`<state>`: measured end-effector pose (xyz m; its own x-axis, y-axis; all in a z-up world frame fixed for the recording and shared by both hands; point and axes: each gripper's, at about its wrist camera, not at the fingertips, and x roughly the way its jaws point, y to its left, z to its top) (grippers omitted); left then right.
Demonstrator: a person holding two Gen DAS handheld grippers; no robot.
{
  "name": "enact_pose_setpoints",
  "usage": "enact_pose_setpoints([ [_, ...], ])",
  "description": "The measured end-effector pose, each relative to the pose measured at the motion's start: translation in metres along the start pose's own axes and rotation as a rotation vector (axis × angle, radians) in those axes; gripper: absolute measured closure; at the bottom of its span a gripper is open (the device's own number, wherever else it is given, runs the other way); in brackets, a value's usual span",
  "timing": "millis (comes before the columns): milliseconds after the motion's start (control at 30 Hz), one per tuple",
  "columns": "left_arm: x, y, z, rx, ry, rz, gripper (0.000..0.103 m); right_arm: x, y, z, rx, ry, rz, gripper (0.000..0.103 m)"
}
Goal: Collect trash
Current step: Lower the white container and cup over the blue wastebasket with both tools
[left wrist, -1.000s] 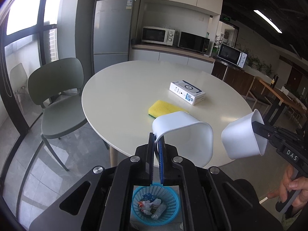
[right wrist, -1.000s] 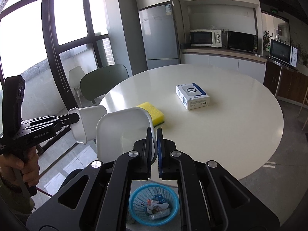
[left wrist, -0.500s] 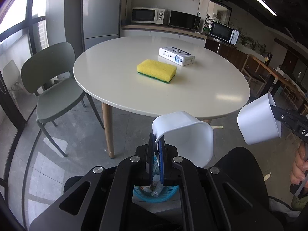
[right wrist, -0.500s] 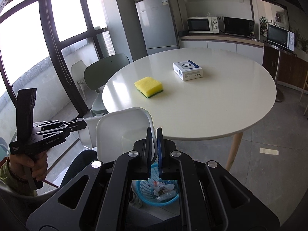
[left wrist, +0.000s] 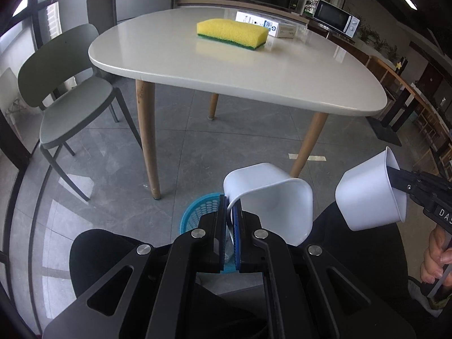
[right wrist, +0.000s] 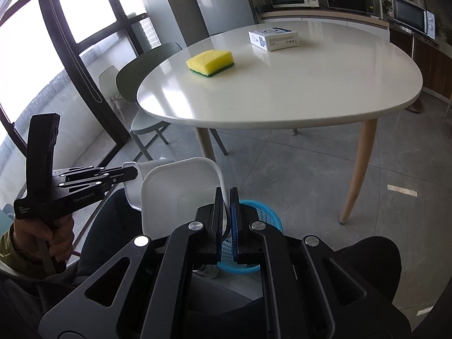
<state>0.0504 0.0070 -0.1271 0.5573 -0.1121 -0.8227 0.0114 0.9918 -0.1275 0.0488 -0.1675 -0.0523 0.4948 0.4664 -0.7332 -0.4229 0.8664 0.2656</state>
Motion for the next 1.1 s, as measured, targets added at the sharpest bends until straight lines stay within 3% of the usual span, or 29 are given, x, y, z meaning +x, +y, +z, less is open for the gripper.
enact_pose_setpoints([
  [433,0.088,0.026,-0.018,-0.081,0.173,0.01,0.1,0.09,-0.032,-0.032,0.095,0.134,-0.018,0.098],
  [700,0.124,0.038,-0.02,-0.113,0.234,0.032,0.1,0.135,-0.045,-0.041,0.112,0.187,-0.059,0.098],
  [1100,0.16,0.048,-0.024,-0.158,0.318,0.014,0.1,0.195,-0.063,-0.048,0.209,0.31,-0.019,0.098],
])
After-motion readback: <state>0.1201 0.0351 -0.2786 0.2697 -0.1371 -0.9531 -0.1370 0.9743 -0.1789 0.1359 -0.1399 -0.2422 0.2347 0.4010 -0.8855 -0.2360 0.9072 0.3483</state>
